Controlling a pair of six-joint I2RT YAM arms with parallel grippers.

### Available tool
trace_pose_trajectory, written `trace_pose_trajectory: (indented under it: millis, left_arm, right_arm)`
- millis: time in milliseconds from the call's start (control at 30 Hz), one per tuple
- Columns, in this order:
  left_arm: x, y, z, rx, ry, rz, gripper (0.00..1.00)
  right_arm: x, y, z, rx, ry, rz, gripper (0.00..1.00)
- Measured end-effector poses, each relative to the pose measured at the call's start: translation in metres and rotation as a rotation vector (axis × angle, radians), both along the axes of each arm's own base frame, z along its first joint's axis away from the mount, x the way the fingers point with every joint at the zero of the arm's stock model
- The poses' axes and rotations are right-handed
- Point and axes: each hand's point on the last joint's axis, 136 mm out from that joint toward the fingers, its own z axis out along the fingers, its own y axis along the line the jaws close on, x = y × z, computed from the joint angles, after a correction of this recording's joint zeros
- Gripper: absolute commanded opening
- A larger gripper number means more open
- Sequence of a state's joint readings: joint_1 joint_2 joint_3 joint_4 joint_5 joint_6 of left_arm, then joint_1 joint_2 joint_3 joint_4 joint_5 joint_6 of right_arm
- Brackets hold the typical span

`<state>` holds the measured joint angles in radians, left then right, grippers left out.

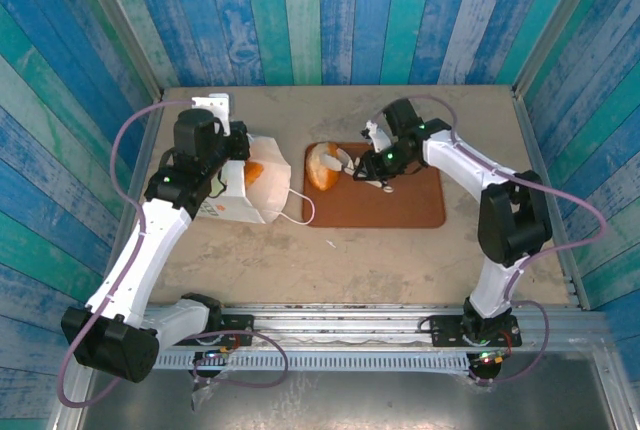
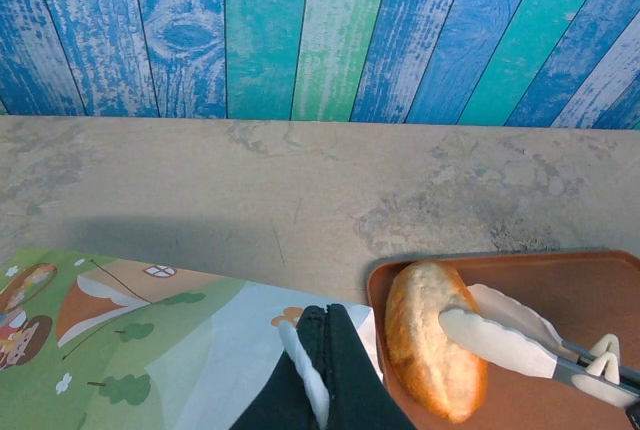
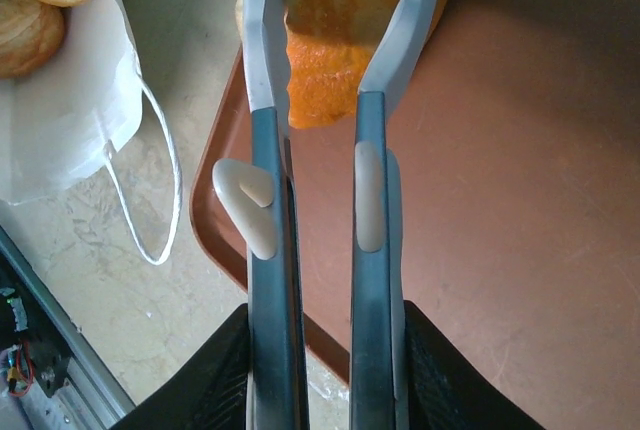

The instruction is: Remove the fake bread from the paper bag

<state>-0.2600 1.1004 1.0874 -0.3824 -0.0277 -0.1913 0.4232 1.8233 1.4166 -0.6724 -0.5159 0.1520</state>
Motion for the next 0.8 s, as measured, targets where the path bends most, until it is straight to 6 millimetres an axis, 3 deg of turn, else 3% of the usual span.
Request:
trace_pose_trajectory:
  millis: [533,633,800]
  left_arm:
    - [0.000,0.001,0.000,0.006,-0.001,0.004,0.00]
    - [-0.001,0.002,0.001,0.009,-0.005,0.007,0.00]
    - [-0.007,0.006,0.001,0.013,-0.015,0.014,0.00]
  right_arm:
    - [-0.002,-0.001,-0.009,-0.008,0.026,-0.012,0.47]
    - [-0.001,-0.005,-0.004,-0.019,0.002,-0.024,0.51]
    - [-0.004,-0.009,0.021,0.001,-0.078,-0.036,0.53]
